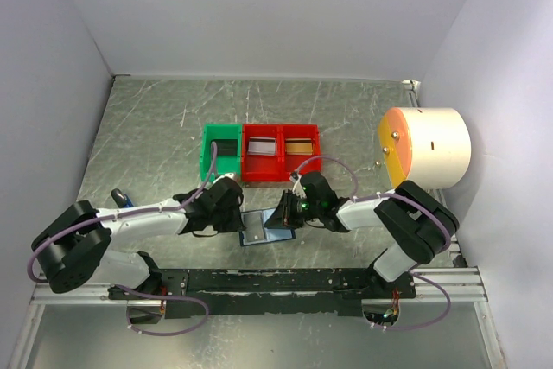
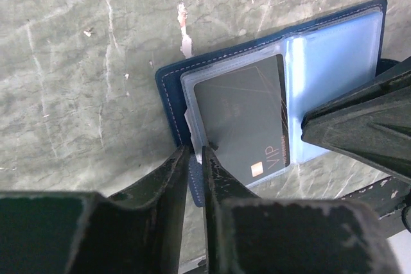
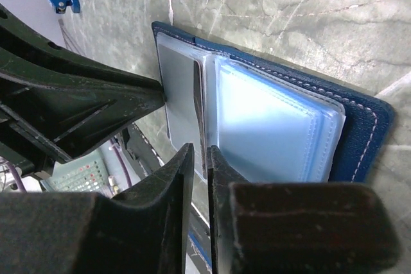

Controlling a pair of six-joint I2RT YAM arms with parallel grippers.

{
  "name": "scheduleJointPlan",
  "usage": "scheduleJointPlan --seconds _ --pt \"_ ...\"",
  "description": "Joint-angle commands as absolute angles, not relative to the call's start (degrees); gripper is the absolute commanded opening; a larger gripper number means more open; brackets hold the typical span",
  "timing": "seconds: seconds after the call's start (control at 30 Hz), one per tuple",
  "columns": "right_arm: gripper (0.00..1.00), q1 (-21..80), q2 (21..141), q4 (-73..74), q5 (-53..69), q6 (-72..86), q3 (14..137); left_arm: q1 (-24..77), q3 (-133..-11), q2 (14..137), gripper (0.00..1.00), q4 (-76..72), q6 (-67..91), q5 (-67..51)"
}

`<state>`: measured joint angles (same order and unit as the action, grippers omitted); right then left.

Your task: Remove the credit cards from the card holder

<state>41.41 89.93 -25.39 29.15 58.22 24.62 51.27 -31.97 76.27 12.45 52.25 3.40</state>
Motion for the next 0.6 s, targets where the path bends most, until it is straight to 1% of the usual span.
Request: scheduleJointPlan --seconds 0.0,0.17,0.27,0.43,0.57 --pt "0.17 41.2 90.0 -24.3 28.8 56.4 25.9 51.8 -35.3 74.2 0.30 17.7 50.7 5.7" --pt "0.20 41.2 89.9 -21.2 28.0 54.5 27.7 51.7 -38.7 74.1 0.43 19.1 50.1 4.9" --pt "0.22 41.2 90.7 -21.9 28.0 54.8 27.9 51.7 -39.2 75.2 0.48 19.1 49.7 4.2" --pt "0.23 41.3 91.8 -22.9 28.2 55.5 28.4 51.8 -38.8 78.7 0.51 19.1 49.2 3.0" --pt "0.25 41.3 92.6 -22.4 28.5 55.2 29.1 52.2 -38.0 81.3 0.50 18.2 49.5 3.2"
